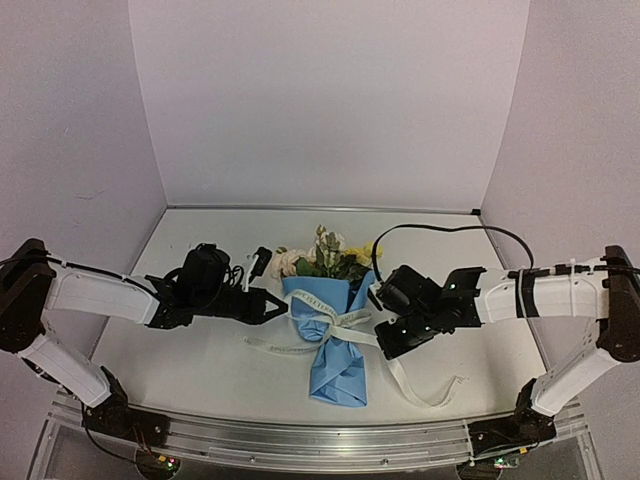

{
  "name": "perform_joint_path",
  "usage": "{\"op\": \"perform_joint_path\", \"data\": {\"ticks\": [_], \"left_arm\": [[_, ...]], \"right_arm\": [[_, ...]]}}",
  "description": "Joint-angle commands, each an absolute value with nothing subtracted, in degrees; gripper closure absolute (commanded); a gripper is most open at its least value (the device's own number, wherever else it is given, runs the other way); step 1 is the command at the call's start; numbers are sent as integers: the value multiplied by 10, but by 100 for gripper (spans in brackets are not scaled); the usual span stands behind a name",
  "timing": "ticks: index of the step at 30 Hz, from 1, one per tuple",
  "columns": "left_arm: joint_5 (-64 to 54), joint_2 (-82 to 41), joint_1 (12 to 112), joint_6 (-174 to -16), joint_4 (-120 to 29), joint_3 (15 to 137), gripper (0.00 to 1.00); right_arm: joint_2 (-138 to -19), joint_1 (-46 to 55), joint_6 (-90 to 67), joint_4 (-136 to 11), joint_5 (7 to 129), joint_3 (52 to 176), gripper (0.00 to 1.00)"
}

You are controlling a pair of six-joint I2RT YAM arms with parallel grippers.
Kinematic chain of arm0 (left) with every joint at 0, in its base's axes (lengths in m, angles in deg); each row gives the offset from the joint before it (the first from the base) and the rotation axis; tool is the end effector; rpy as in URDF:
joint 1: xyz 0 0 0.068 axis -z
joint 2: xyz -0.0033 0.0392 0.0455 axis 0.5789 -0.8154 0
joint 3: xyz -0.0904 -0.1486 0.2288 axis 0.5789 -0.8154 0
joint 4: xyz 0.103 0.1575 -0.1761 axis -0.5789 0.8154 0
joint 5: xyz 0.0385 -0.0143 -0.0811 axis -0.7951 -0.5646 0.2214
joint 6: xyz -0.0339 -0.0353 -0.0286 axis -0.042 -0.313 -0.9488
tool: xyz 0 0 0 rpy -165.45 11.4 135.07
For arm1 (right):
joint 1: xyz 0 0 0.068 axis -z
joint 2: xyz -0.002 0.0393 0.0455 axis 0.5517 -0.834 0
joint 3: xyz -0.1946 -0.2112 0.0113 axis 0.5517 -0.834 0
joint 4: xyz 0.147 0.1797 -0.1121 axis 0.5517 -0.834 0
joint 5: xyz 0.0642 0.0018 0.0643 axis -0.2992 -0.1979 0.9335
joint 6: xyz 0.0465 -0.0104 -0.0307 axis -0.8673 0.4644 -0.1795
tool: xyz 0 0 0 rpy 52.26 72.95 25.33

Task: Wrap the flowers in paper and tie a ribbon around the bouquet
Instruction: Cross the half-tied ribbon over the folded bouquet.

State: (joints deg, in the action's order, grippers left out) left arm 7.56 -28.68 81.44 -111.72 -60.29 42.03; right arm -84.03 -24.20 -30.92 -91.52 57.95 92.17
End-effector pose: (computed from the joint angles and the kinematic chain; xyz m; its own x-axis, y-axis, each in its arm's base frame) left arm 0.1962 -0.2242 0.2059 -0.7207 0.1066 -0.6850 0.6206 0.5396 -0.5689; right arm 0.1564 0.2446 0.2118 -0.7935 -0.4305 -0.4302 -0.5416 0.8219 0.1763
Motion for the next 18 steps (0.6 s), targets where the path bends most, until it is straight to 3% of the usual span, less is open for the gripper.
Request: {"op": "perform_joint_path", "data": {"ticks": [1,9,18], "left_arm": [[56,-252,812,-1150,-623,391,100],[40,-248,812,-1187,-636,359,100],[11,-246,812,-1204,-621,347,100]], "right_arm": [[-837,-229,-323,-929,547,926,100],[-832,-242,-315,-928,589,894,100],[-820,-252,-326,-978,523,877,100]]}}
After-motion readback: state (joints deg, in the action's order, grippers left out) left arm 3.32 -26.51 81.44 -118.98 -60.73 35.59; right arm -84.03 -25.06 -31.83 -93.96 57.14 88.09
